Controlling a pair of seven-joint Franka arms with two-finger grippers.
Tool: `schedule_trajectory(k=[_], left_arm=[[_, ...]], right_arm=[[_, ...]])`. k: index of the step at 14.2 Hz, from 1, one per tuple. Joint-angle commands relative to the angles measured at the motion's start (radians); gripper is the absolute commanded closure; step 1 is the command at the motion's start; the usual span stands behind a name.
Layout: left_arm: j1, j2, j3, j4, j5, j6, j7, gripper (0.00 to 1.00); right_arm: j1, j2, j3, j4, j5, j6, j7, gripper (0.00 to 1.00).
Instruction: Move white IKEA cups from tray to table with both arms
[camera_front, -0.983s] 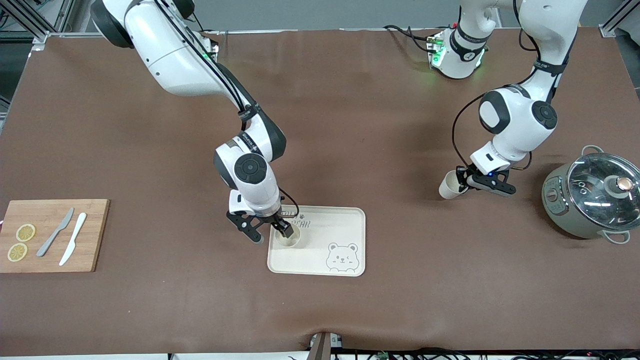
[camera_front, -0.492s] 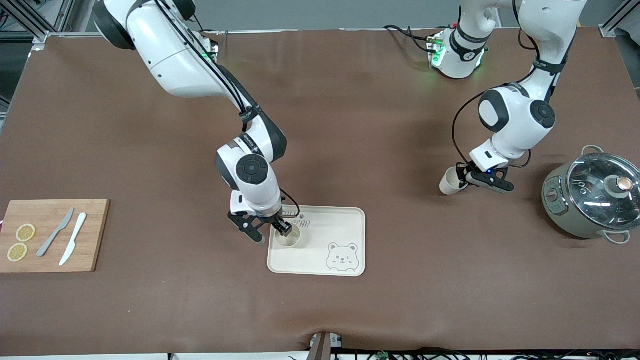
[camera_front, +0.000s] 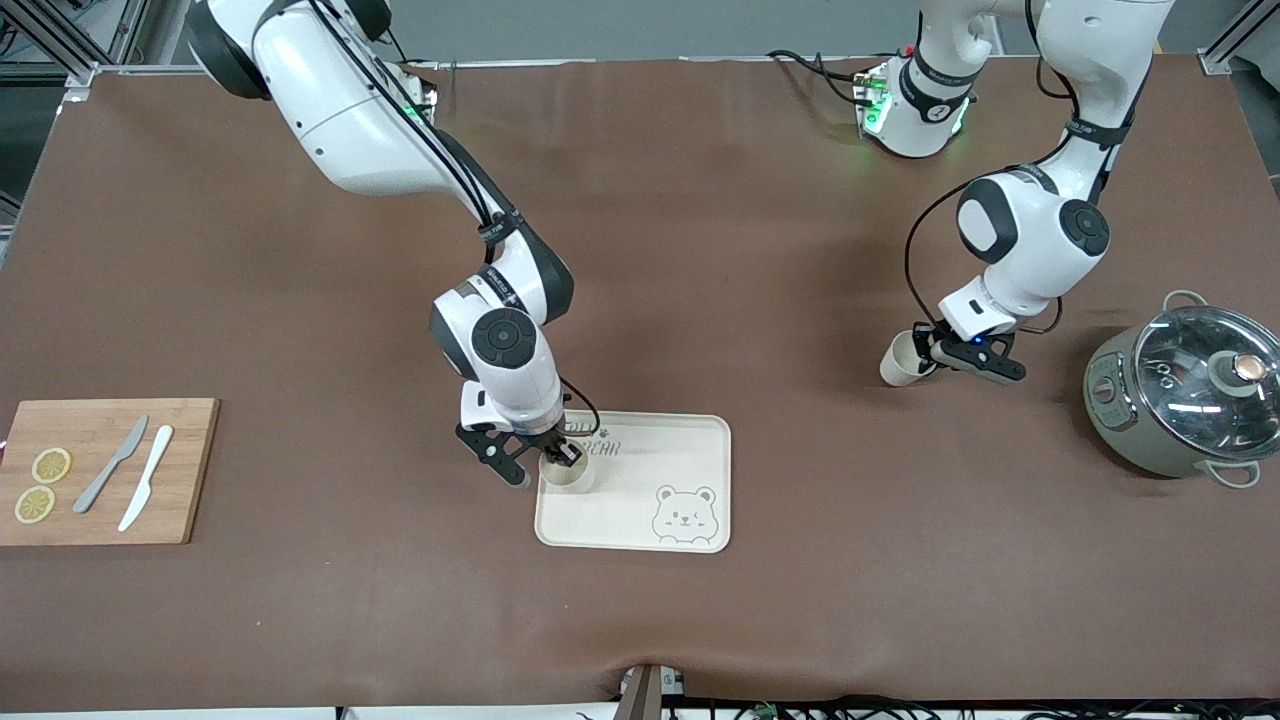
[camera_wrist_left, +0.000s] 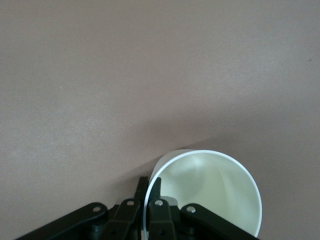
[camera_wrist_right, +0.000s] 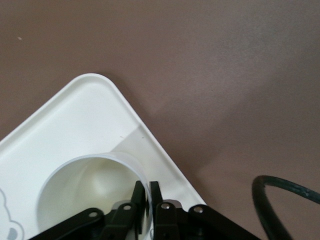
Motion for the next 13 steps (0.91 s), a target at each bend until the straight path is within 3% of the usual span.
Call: schedule_trajectory(k=[1,4,6,7,13], left_arm=[[0.005,-0.007,-0.004,-0.012,-0.016,0.018,0.029,1.0],[0.005,-0.007,-0.003,-0.012,-0.015,0.019,0.029,1.0],[0.005,-0.007,-0.003,-0.012,0.001,0.019,0.029,0.71],[0.006,-0.007,-0.003,-0.01,0.004,0.019,0.029,0.68],[0.006,-0.001,-0.003,-0.007,0.005,0.026,0.027,0.68]], right_arm=[[0.006,0.019,-0.003,0.024,-0.025,-0.007,0.014,1.0],[0.008,0.019,-0.003,0.024,-0.026,-0.007,0.016,1.0],[0.008,0.016,-0.003,0.024,-0.025,-0.009,0.013,1.0],[0.006,0.008,-0.003,0.025,-0.023,-0.017,0.01,1.0],[-0.001,-0.035,0.011,0.103,-0.005,-0.188,-0.001,1.0]])
